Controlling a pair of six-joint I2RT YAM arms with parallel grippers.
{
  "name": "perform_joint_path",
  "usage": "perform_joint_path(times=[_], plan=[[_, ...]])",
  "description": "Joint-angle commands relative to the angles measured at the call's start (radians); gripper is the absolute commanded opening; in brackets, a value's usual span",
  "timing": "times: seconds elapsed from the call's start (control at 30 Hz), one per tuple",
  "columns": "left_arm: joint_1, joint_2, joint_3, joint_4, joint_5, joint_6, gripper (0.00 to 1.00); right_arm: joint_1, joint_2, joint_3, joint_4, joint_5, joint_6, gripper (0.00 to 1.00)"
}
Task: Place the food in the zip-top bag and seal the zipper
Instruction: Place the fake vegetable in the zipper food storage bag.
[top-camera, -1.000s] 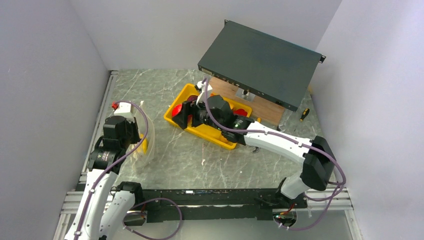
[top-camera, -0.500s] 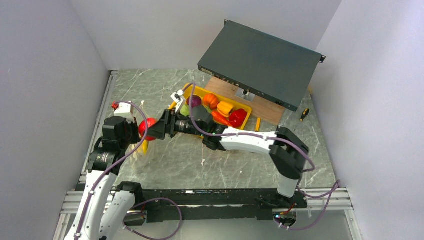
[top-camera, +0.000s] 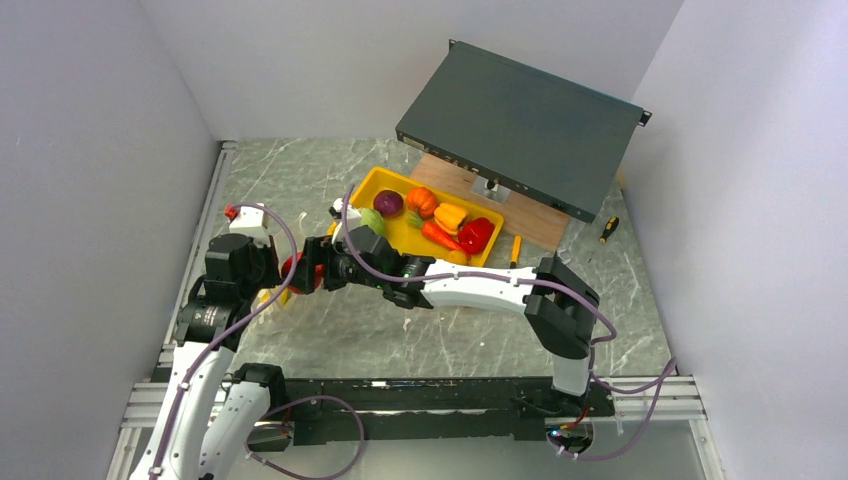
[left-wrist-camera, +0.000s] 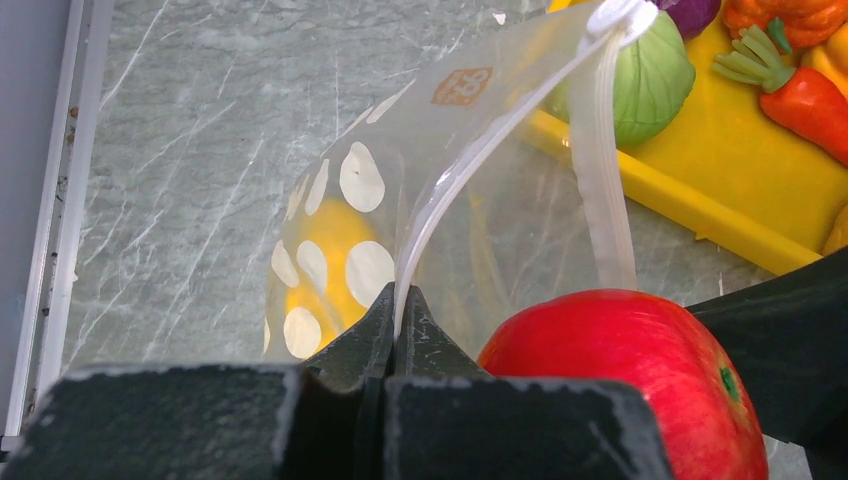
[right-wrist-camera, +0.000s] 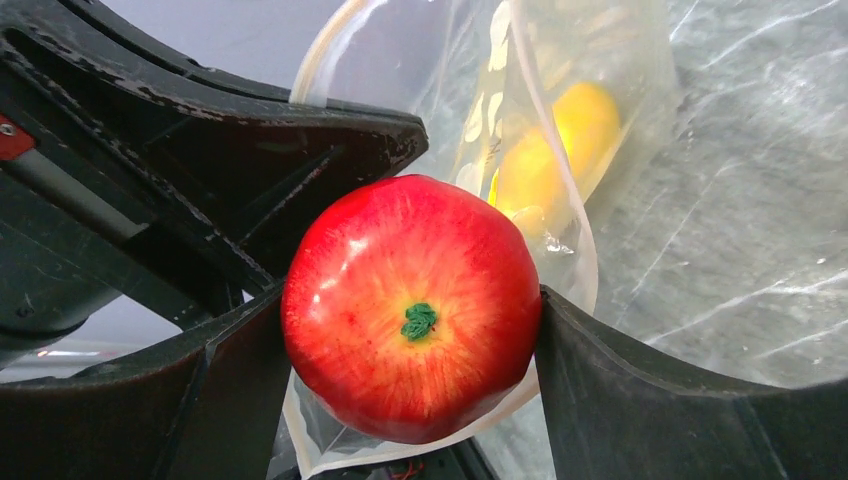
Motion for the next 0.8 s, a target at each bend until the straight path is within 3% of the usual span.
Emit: perform_joint_path(times=[0.0,0.27,0.43,0.77], plan=[[-0.003,-0.008,0.001,0.043,0.013,0.001,0.00,0.023,-0.041,0.109,-0.133,0.154,-0.130,0.42],[-0.003,-0.006,0.002,0.042,0.005,0.000,0.00,0.028,-0.033,0.205,-0.231,0.157,-0.181,0.83],[-0.003,-0.002,0.002,0.042,0.009,0.000,0.00,0.028,0.009,0.279,-0.285,0.120,-0.198,0.91],[-0.003,-0.003,0.001,0.042,0.006,0.001,0.00,0.025,-0.007,0.287,-0.294,0.124,-0.213,0.94]])
